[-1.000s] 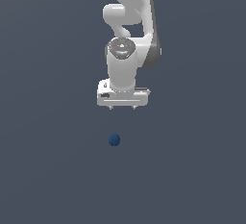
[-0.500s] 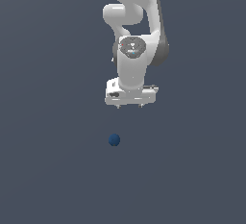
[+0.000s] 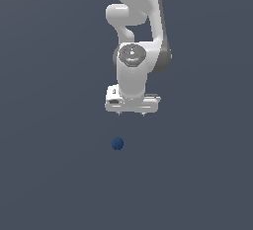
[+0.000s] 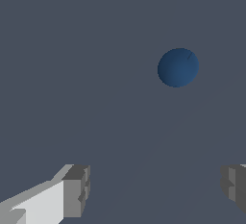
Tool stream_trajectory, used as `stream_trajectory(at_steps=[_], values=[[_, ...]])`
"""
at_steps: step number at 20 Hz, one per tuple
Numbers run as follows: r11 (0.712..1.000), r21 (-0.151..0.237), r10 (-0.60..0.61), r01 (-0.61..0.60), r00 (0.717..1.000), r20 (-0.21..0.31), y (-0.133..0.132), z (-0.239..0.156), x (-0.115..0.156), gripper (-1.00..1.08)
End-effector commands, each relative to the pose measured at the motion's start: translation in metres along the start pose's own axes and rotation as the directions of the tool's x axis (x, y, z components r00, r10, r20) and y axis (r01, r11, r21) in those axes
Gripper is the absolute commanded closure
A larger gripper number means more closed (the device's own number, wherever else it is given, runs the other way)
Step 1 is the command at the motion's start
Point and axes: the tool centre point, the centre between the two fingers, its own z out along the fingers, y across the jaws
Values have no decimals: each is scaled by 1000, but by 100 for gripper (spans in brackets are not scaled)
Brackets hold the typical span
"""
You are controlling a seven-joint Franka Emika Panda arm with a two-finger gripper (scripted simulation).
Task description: Pick up the object and move it to a goal position.
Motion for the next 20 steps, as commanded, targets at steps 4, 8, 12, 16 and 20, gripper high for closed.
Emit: stream_trajectory(at_steps=[4,8,12,16,20], values=[[994,2,111,-111,994,-14,14,14,26,-92],[976,4,219,-219,975,-30,29,29,50,-92],[952,5,307,-307,951,-44,42,44,69,-92],[930,6,368,-368,928,-55,52,54,82,-92],[915,6,403,-403,913,-61,58,61,90,-92]])
